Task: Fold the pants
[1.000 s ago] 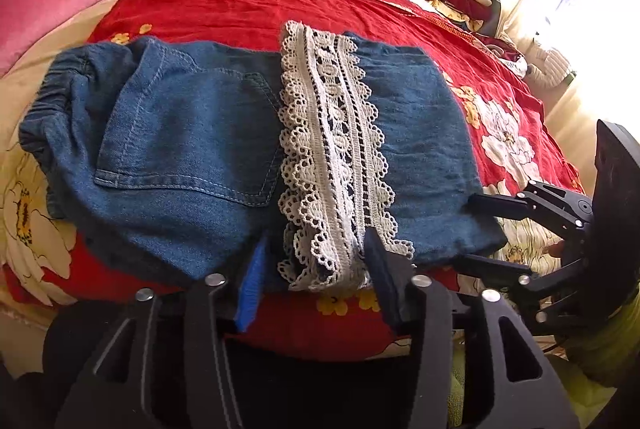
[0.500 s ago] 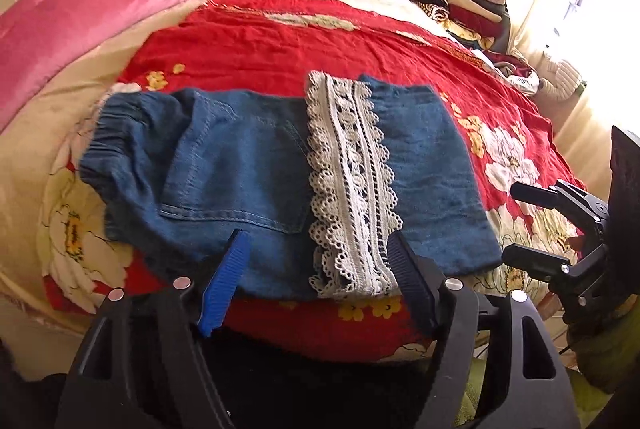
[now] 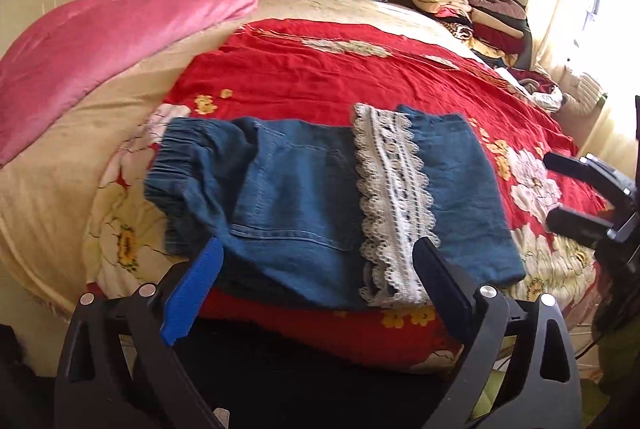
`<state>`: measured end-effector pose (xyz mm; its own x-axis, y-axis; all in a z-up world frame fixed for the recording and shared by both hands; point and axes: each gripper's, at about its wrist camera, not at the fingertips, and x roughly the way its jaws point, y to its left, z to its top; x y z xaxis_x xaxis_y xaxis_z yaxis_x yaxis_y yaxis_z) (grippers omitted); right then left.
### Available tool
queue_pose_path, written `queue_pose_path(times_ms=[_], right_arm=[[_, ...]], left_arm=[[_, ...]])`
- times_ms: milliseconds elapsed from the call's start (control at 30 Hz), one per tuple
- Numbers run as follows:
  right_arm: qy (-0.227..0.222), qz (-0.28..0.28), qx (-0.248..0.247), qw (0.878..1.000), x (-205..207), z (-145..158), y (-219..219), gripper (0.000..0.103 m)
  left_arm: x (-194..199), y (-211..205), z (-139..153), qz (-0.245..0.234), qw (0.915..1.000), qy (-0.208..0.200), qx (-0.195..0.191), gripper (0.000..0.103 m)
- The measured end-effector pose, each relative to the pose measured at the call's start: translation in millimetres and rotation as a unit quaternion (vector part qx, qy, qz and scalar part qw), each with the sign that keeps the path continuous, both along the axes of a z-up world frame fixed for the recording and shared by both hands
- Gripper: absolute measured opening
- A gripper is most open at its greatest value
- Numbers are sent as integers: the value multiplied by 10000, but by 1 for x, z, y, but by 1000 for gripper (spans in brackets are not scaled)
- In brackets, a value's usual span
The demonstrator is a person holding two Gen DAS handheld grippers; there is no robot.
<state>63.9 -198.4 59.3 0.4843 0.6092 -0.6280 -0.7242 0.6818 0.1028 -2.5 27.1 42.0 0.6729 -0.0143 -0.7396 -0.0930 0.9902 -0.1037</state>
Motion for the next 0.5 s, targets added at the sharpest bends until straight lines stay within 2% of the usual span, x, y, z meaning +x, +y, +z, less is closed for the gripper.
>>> queue_pose_path(times_ms=[233,500], right_arm=[[-78,255,46,9996,12,16,27,92],[9,533,-53,9986,30,18,68,92]], left_arm=[[-4,20,-3,248,9997,-6,-30,96],[-6,48,-15,526,9983,88,-217,96]])
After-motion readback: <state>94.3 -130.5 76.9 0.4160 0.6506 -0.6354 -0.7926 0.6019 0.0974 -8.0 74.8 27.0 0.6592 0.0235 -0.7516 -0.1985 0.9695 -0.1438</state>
